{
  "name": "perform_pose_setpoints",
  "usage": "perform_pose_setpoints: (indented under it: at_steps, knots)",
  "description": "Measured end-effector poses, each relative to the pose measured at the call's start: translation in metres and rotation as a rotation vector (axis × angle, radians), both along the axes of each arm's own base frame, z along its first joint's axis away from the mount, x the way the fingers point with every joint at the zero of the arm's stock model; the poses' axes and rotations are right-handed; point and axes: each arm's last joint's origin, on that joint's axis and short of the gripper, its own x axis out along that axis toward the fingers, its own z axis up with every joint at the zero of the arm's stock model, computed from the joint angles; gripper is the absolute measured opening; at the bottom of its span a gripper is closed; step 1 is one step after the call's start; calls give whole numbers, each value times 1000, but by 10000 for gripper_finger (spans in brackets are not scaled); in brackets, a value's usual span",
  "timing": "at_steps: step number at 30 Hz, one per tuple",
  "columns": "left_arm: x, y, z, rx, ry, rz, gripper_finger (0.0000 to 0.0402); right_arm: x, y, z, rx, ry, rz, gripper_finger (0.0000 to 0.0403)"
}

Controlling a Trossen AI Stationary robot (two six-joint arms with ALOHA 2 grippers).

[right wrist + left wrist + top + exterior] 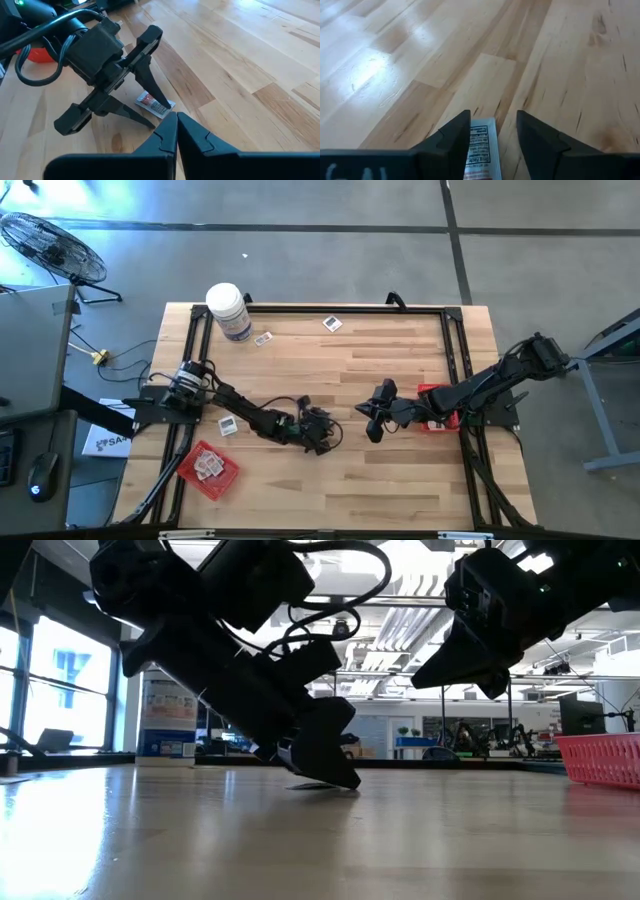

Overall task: Pick & Place First Aid Supplies
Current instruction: Put the ointment pack into the left red bin

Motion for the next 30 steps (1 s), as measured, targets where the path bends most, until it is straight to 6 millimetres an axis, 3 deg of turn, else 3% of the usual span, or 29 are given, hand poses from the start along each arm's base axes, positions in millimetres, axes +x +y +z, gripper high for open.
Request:
perform_pose_setpoints:
  at_steps: [12, 16, 23, 30]
  knots:
    - [-2, 27, -6, -133, 28, 187, 128, 0, 0, 0, 0, 0, 0, 2]
    - [-2, 26, -7, -127, 31, 184, 99, 0, 0, 0, 0, 0, 0, 4]
    - [-3, 26, -8, -134, 38, 186, 10, 0, 0, 0, 0, 0, 1, 1]
    - [-3, 26, -2, -146, 37, 162, 4, 0, 0, 0, 2, 1, 3, 4]
